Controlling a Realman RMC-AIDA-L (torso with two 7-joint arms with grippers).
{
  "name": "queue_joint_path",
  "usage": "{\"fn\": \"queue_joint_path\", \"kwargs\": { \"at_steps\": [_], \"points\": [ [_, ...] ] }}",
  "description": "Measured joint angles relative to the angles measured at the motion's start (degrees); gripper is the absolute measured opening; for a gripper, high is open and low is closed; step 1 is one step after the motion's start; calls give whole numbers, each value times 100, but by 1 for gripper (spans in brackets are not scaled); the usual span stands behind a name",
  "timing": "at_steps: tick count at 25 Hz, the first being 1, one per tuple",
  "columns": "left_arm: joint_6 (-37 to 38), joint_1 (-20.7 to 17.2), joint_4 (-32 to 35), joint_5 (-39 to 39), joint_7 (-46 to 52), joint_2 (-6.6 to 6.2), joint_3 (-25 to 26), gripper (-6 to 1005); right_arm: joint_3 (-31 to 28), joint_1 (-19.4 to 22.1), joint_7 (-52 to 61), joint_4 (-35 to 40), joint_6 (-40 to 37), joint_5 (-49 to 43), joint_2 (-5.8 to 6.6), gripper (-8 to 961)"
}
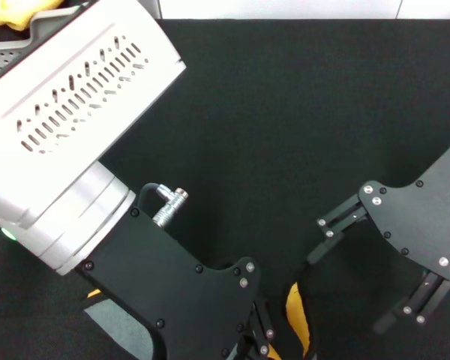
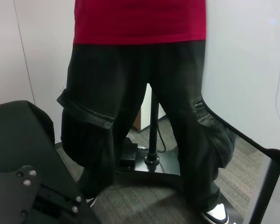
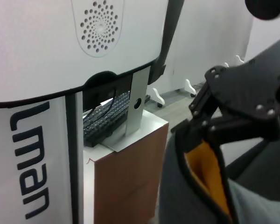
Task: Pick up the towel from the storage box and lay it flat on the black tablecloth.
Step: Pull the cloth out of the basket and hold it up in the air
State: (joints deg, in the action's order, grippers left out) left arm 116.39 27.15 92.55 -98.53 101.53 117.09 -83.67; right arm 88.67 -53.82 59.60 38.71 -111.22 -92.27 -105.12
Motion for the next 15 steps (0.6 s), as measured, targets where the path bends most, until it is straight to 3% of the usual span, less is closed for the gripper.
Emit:
{"fn": "queue_joint_path", "kwargs": {
  "at_steps": [15],
  "points": [
    [-9,-2,-1,-8,-96,43,15,13,-153,-166,109,257,-16,-556,-473,809]
  ]
}}
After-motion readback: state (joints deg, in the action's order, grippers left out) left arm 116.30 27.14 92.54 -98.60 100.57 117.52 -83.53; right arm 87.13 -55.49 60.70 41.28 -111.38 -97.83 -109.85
